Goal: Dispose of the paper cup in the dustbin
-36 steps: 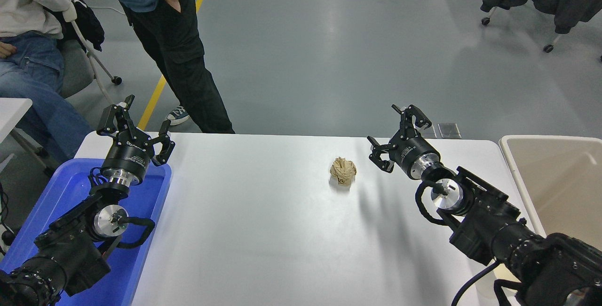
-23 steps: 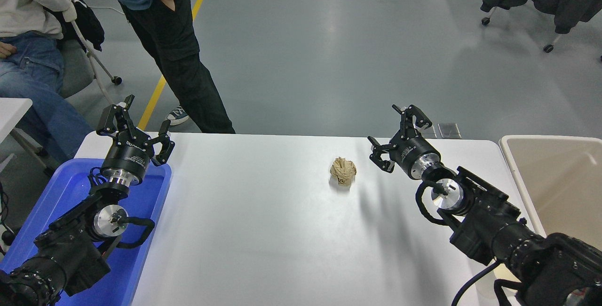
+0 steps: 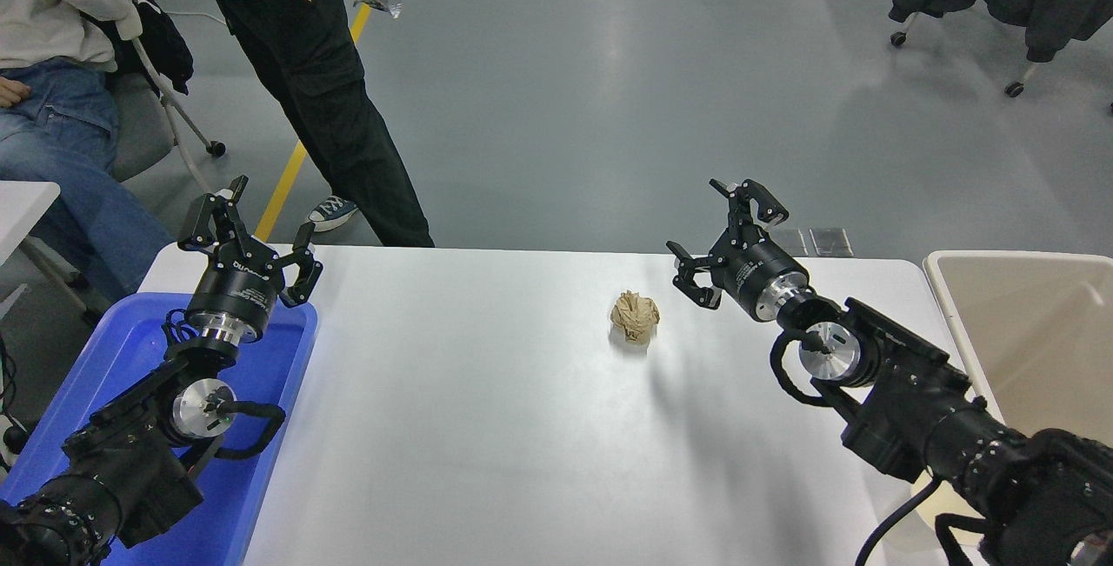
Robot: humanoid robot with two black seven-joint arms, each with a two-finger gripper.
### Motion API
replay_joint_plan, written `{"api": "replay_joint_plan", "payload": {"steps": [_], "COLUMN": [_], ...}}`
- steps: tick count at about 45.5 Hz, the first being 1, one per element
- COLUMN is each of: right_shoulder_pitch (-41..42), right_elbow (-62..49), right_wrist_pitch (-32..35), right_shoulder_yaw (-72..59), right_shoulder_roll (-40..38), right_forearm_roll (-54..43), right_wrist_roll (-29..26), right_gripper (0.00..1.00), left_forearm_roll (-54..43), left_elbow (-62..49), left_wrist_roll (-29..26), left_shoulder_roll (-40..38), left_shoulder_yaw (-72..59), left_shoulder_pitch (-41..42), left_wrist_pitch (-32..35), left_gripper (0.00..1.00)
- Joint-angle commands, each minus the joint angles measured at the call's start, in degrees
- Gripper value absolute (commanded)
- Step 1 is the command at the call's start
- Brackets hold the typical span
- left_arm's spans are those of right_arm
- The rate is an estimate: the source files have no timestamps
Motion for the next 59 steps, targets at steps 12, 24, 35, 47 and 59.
{"api": "replay_joint_plan", "payload": {"steps": [12, 24, 35, 47, 59], "right_shoulder_pitch": [-0.4, -2.2, -3.3, -3.8, -8.5], "right_elbow": [16.2, 16.3, 18.2, 28.3, 33.1], "right_wrist_pitch": [6.1, 13.9, 15.8, 15.2, 7.7], "right_shoulder_yaw": [-14.3, -14.5, -17.8, -23.5, -24.6], "right_shoulder_roll": [-29.9, -43.5, -51.3, -57.9, -58.3], "right_forearm_roll": [-21.0, -34.4, -48.5, -54.9, -67.3], "right_wrist_roll": [0.3, 4.4, 9.6, 12.1, 12.1], "right_gripper": [0.99, 0.99, 0.99, 0.99, 0.99], "left_forearm_roll": [0.0, 0.0, 0.0, 0.0, 0.0], "left_elbow": [0.0, 0.0, 0.0, 0.0, 0.0], "left_wrist_roll": [0.0, 0.0, 0.0, 0.0, 0.0], "left_shoulder_roll": [0.0, 0.0, 0.0, 0.0, 0.0], "left_shoulder_yaw": [0.0, 0.0, 0.0, 0.0, 0.0], "left_shoulder_pitch": [0.0, 0.0, 0.0, 0.0, 0.0], "left_wrist_pitch": [0.0, 0.0, 0.0, 0.0, 0.0], "left_gripper": [1.0, 1.0, 1.0, 1.0, 1.0]}}
